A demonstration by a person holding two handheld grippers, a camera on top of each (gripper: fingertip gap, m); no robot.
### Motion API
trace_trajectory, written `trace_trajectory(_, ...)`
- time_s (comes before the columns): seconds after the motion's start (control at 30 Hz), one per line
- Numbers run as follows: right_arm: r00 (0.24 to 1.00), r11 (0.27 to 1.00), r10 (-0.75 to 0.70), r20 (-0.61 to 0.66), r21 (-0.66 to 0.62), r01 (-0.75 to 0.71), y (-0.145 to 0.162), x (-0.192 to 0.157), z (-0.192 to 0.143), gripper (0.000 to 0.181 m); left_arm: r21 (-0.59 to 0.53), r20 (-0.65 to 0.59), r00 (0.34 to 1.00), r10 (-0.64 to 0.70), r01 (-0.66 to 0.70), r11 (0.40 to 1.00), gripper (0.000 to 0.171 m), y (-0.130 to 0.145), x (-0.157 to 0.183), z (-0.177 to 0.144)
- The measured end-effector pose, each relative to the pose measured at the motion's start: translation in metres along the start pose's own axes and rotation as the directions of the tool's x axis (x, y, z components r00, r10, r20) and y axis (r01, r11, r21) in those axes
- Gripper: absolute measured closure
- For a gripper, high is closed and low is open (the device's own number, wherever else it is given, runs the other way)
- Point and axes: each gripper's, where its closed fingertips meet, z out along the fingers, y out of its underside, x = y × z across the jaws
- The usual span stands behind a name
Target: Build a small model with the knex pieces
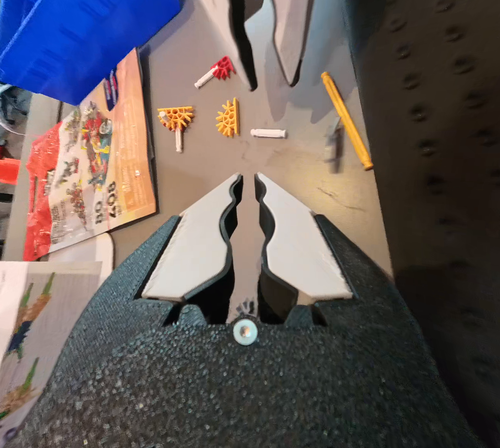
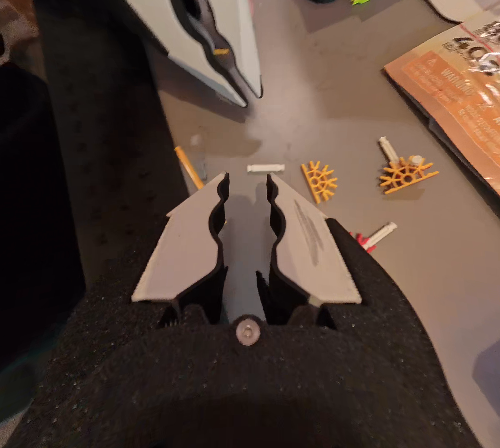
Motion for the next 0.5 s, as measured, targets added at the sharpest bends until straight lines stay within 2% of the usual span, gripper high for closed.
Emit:
trace_trajectory(0.17,0.997,0.996,-0.057,0.047,-0.063,0.060,0.012,-0.029,0.006,0.155,0.043,-0.151,0.984,-0.099,0.107,0.993,0.161,-0.010,0.021,-0.005)
trace_trajectory(0.23,0.997,0.995,-0.065,0.049,-0.074,0.069,0.013,-0.033,0.011,0.155,0.009,-0.212,0.970,-0.115,0.120,0.993,0.157,-0.009,0.030,-0.004)
trace_trajectory(0.37,0.998,0.997,-0.038,0.045,-0.068,0.041,0.008,-0.034,0.024,0.155,-0.028,-0.235,0.964,-0.122,0.119,0.993,0.148,-0.004,0.034,0.000)
trace_trajectory(0.5,0.998,0.995,-0.051,0.034,-0.083,0.054,0.005,-0.036,0.037,0.155,-0.046,-0.237,0.965,-0.108,0.100,0.994,0.149,0.002,0.042,0.004)
